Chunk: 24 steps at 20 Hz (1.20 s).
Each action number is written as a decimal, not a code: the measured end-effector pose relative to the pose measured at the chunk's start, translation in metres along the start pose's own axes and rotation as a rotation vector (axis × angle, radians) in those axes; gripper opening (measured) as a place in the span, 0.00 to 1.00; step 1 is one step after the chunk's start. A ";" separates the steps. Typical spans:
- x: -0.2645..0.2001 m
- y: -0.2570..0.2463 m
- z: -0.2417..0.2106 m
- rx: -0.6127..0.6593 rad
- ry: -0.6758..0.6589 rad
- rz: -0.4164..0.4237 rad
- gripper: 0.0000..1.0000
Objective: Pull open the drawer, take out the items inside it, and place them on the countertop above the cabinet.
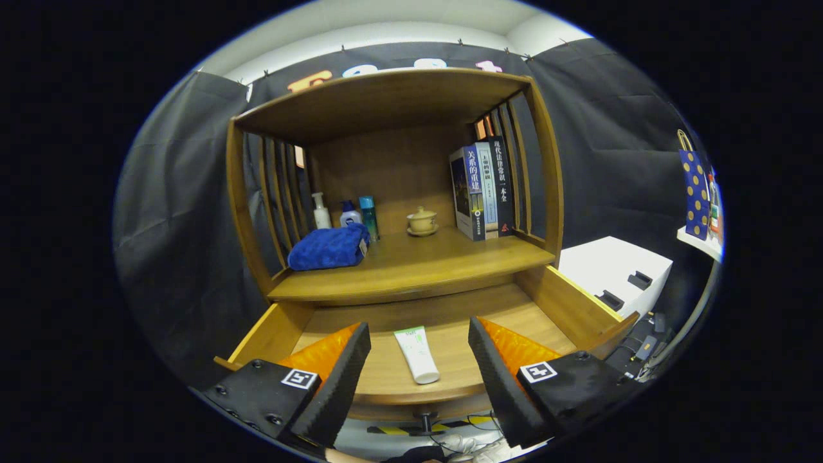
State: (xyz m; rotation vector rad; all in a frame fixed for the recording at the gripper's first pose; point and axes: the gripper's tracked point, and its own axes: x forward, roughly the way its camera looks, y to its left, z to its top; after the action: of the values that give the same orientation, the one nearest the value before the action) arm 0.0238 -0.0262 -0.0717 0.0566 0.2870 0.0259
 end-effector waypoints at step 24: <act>0.153 -0.001 -0.093 -0.159 0.732 0.020 0.99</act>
State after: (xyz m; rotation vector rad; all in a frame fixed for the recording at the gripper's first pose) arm 0.1443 -0.0172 -0.2042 -0.1126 1.0145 0.0896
